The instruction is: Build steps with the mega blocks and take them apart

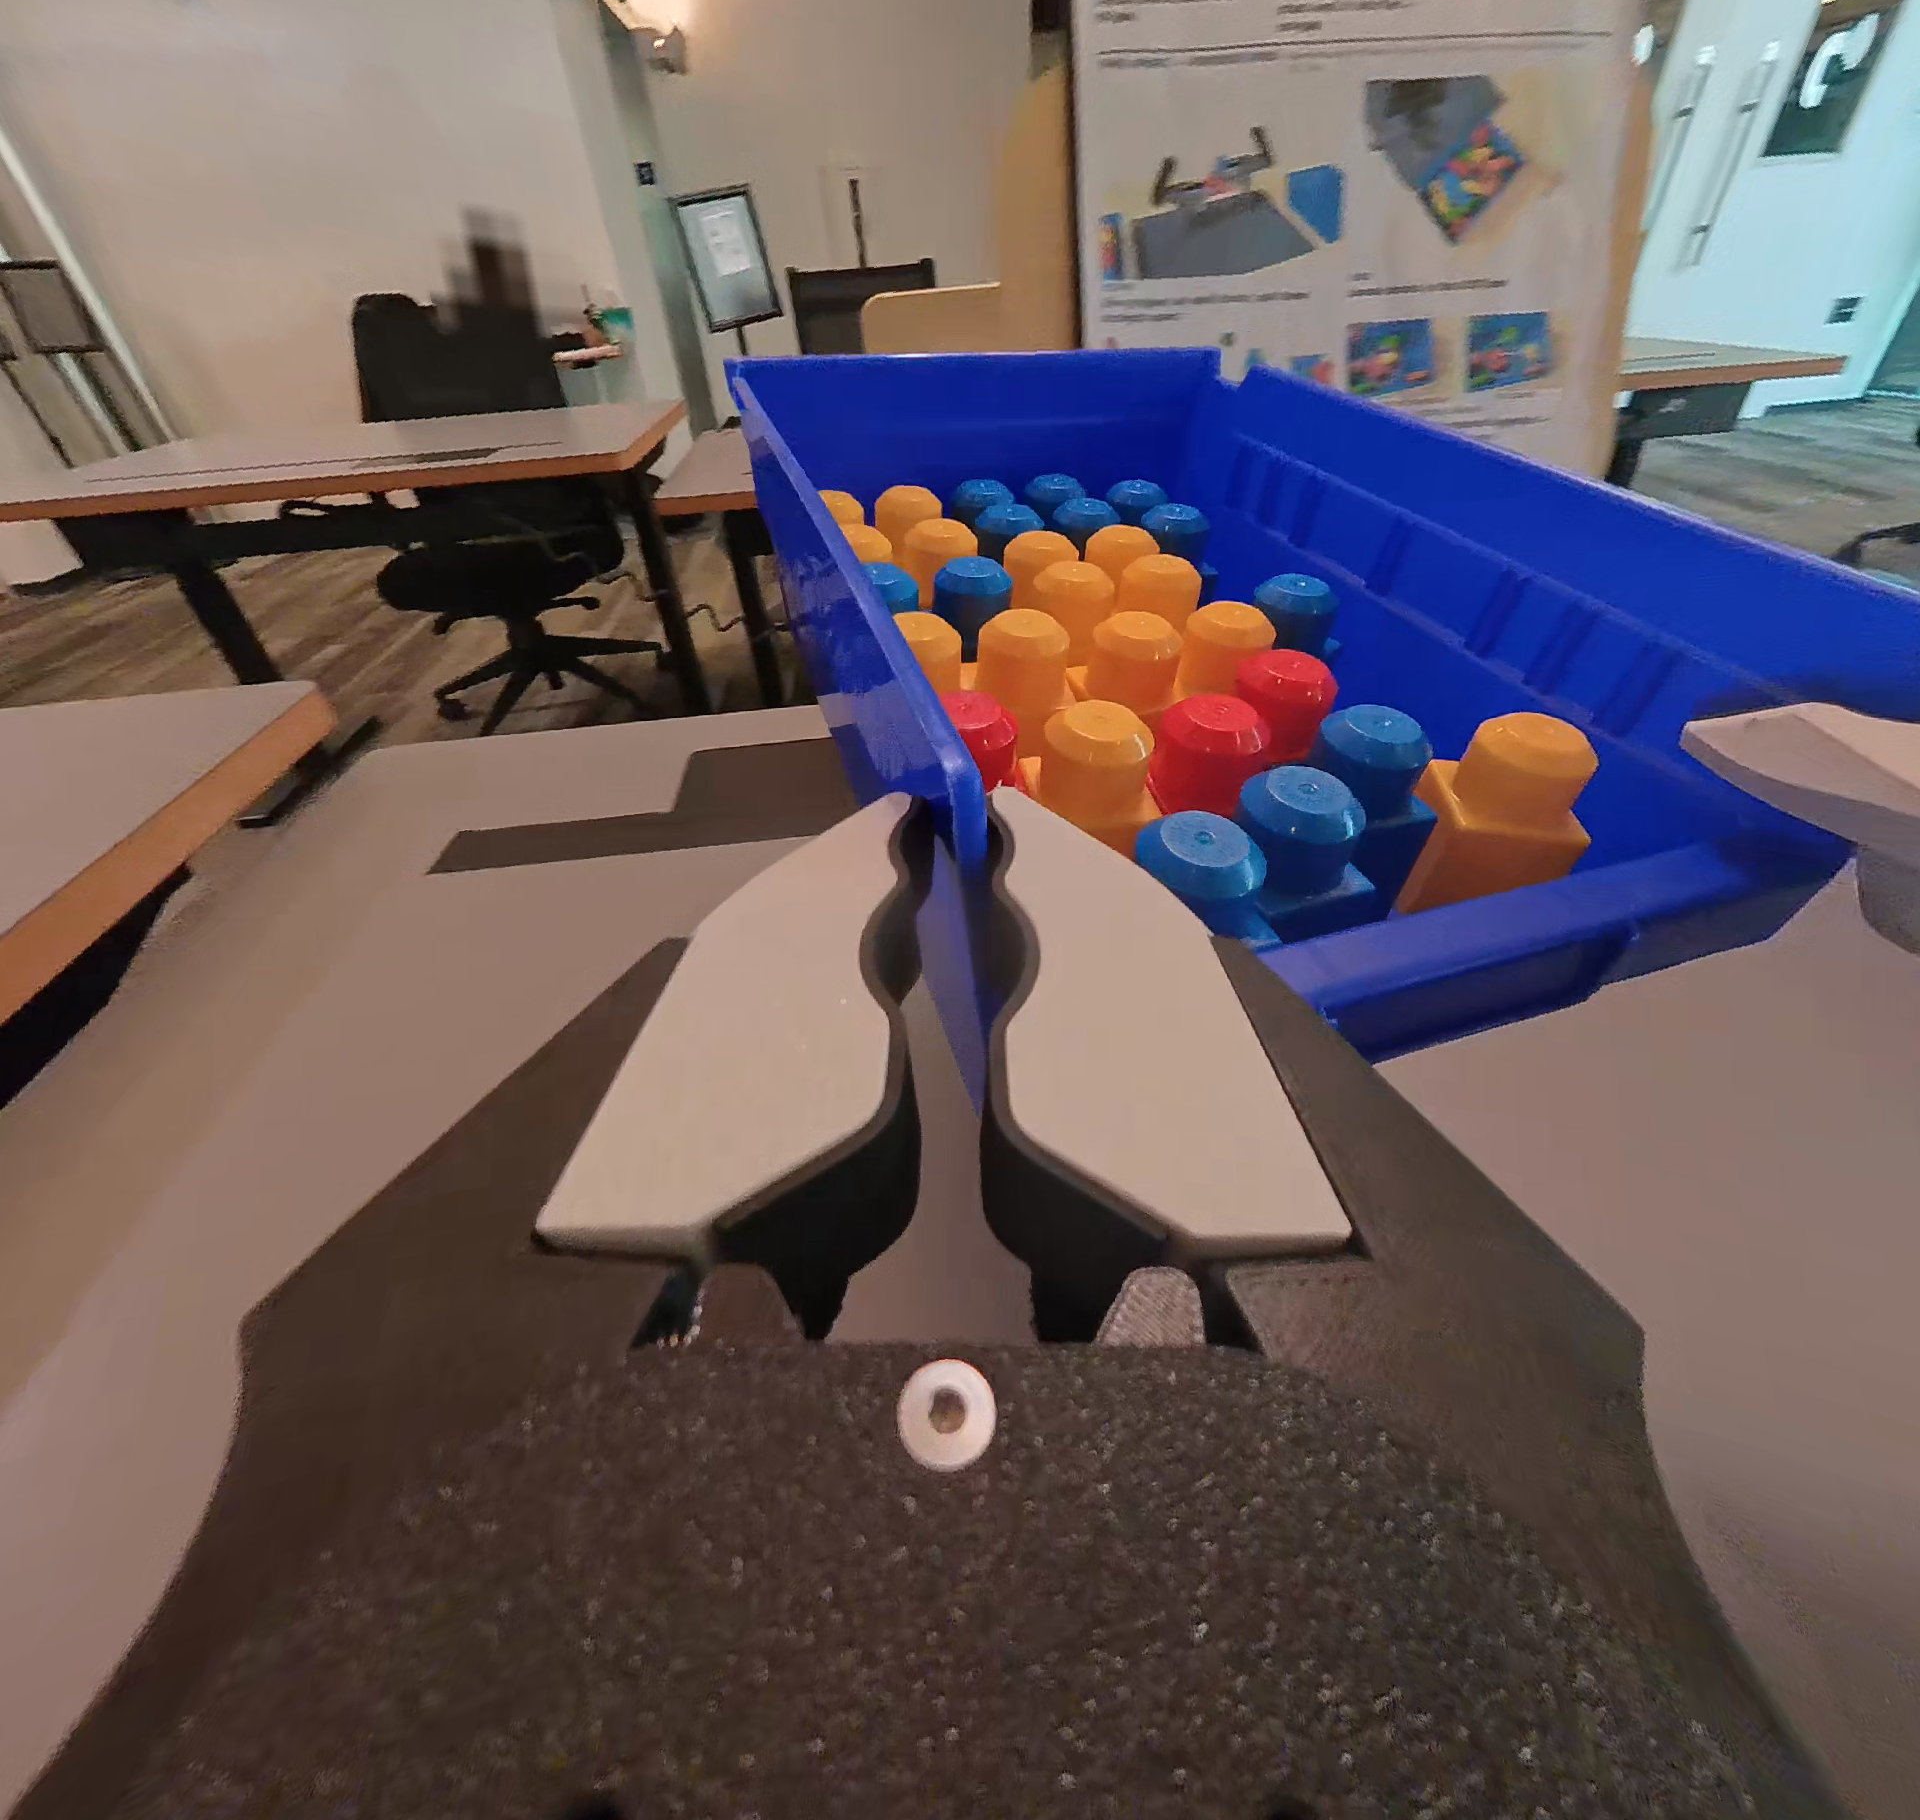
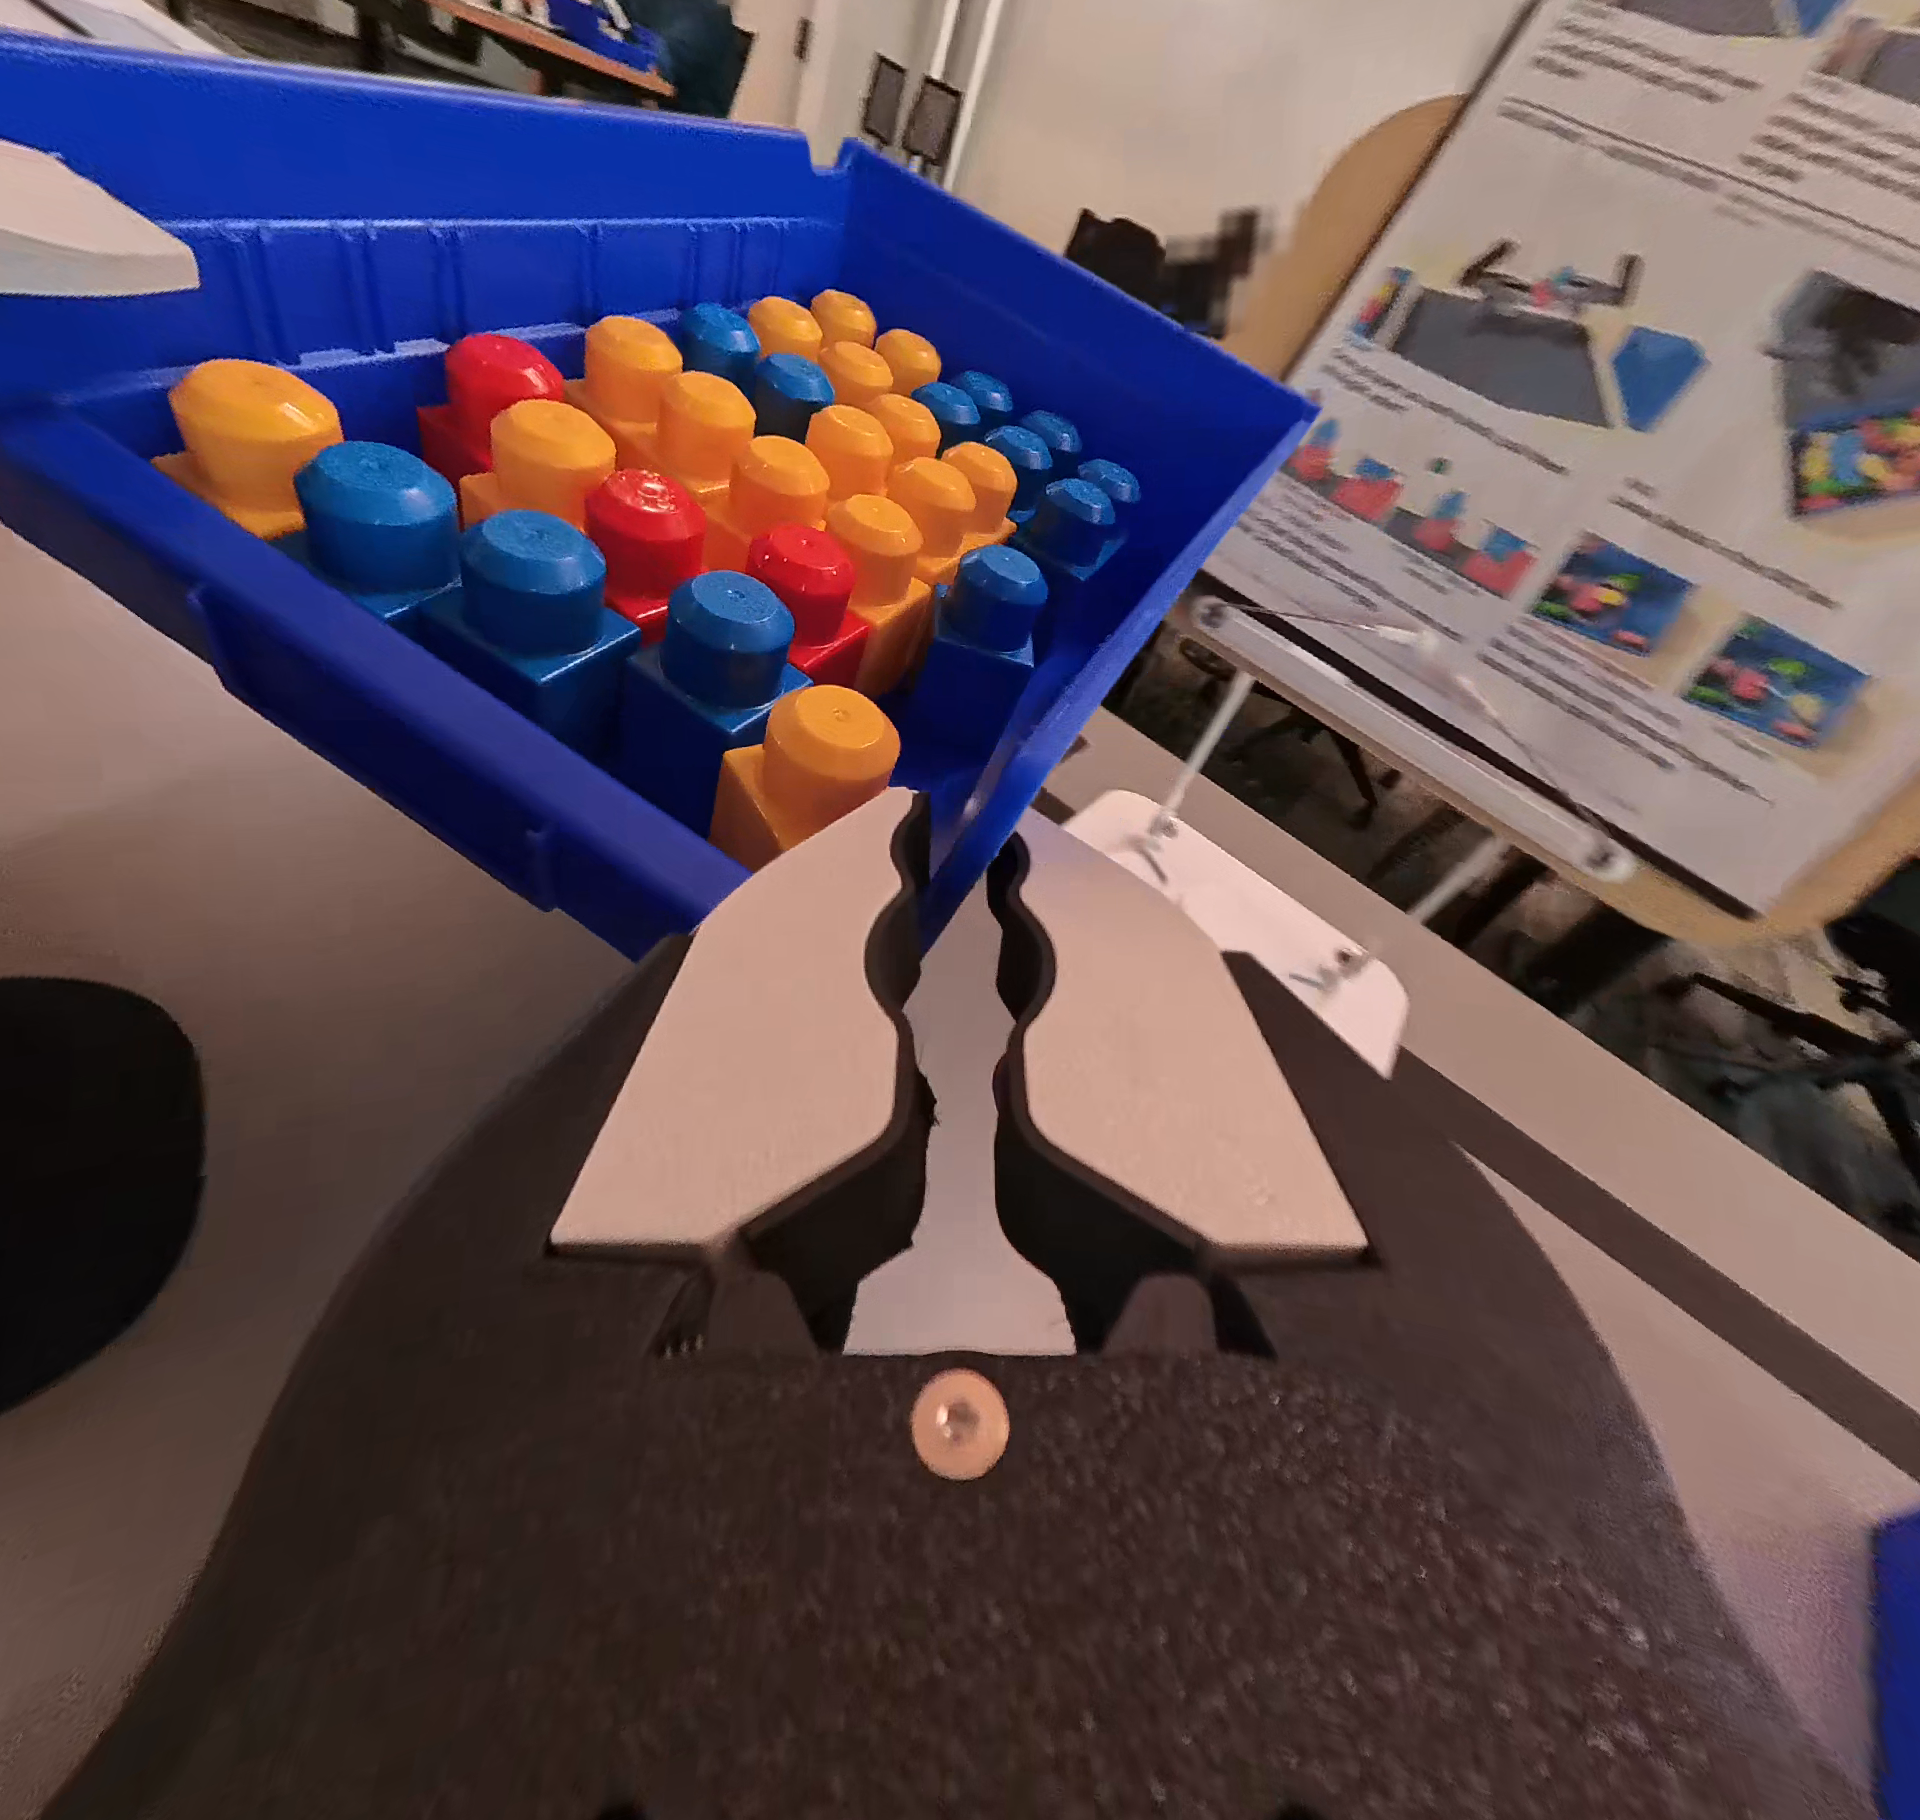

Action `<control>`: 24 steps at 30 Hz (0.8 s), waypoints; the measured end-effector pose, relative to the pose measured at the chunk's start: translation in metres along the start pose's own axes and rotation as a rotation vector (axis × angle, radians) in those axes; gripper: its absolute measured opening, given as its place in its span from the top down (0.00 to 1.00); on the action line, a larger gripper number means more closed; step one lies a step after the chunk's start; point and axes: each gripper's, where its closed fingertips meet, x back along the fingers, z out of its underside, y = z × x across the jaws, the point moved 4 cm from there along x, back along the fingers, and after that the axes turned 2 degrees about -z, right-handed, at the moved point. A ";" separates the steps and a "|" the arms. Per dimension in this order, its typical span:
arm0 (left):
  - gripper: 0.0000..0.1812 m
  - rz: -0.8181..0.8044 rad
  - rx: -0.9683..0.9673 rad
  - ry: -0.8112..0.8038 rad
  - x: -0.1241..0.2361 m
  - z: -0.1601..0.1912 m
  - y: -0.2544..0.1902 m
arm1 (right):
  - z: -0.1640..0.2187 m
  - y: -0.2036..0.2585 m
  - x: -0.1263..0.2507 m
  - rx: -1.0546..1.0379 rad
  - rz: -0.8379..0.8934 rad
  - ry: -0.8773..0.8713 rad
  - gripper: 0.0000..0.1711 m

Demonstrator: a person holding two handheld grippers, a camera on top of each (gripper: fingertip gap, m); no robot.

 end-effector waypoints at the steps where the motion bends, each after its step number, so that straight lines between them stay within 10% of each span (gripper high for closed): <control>1: 0.96 -0.020 -0.008 0.005 -0.001 0.003 0.010 | 0.000 0.006 -0.011 -0.002 -0.022 -0.004 0.94; 24: 0.95 -0.156 0.063 0.219 -0.024 0.121 0.109 | 0.064 0.091 -0.127 0.015 -0.196 0.066 0.94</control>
